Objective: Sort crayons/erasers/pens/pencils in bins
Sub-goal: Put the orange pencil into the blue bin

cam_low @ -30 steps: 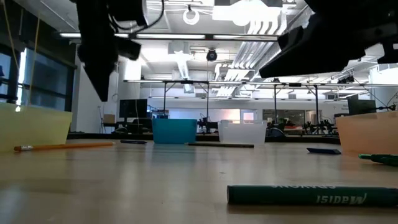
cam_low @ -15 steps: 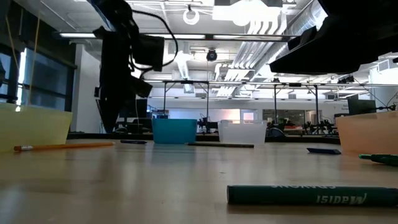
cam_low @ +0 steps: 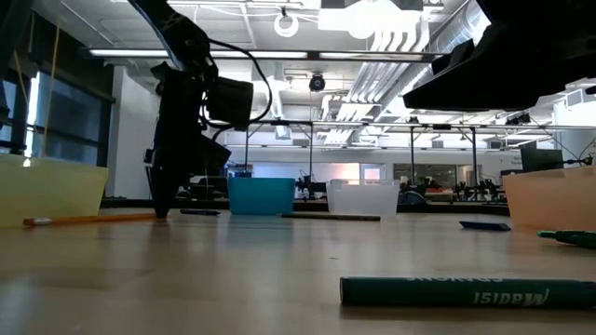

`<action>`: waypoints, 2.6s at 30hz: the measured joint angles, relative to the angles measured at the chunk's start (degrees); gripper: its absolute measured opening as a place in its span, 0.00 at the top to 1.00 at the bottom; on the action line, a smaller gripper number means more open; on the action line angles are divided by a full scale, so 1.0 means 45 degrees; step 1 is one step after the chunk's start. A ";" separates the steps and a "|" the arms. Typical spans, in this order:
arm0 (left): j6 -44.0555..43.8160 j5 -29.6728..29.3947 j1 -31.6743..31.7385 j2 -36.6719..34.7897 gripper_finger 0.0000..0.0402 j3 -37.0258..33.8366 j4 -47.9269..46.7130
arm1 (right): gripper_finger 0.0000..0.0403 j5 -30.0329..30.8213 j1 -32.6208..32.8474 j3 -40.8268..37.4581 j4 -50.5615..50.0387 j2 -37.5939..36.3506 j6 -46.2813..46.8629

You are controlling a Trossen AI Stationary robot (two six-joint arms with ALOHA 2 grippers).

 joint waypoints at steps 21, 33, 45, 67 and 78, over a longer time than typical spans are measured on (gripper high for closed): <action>0.0231 0.0108 -0.1204 -0.0498 0.99 0.0612 0.1277 | 1.00 0.0025 -0.0005 0.0000 -0.0214 -0.0005 -0.0096; -0.0324 -0.0361 -0.1572 -0.0651 0.99 0.1228 0.0813 | 1.00 0.0025 -0.0010 0.0000 -0.0360 -0.0005 -0.0107; -0.1085 -0.0649 -0.1169 -0.0568 0.73 0.1209 -0.0743 | 1.00 0.0020 -0.0010 0.0000 -0.0311 -0.0005 -0.0097; -0.0408 0.0497 -0.0968 -0.0015 0.86 -0.0005 0.1077 | 1.00 0.0015 -0.0012 0.0000 -0.0389 -0.0005 0.0102; -0.0299 0.0993 -0.2115 0.0126 0.98 0.0727 0.3404 | 1.00 0.0015 -0.0010 0.0000 -0.0380 -0.0005 0.0005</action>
